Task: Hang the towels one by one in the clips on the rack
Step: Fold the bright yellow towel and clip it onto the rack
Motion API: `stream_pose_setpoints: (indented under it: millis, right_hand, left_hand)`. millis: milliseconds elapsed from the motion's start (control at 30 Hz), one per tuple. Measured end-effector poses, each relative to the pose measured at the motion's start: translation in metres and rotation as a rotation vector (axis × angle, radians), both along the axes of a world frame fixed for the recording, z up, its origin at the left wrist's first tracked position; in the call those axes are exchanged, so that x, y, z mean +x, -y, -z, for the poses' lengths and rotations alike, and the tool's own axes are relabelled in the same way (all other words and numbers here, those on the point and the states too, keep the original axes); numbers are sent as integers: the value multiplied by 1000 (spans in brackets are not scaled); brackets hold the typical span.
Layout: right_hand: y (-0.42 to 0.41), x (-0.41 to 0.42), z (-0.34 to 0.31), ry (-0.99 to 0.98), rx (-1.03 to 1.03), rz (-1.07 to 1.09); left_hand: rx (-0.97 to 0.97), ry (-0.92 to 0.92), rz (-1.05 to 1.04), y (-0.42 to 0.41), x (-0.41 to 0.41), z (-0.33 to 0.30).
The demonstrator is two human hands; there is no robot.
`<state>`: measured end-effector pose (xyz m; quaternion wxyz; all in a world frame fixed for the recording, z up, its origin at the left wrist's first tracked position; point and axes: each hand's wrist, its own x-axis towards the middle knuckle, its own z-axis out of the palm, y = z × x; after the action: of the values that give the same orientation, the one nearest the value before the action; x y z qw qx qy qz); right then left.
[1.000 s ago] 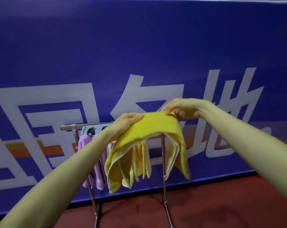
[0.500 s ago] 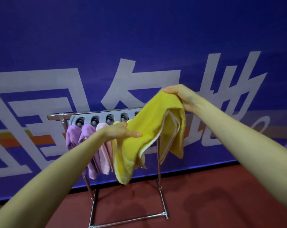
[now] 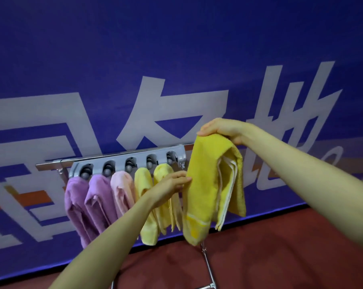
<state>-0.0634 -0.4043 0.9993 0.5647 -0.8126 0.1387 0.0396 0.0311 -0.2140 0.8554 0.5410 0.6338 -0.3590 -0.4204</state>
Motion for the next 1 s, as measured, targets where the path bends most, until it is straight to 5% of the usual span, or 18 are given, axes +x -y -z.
stream_pose_setpoints:
  millis: [167,467,733,1000]
  right_hand:
    - [19,21,20,-131,-174,-52]
    - [51,49,60,-134,-159,12]
    - [56,91,122,-152,-152,31]
    - [58,103,152,-82,-270,105]
  left_hand:
    - [47,39,137,27,23,-8]
    - [98,147,146,54,78,0]
    - [223,810,-7,61,116,17]
    - [327,1158,-124,71,119,31]
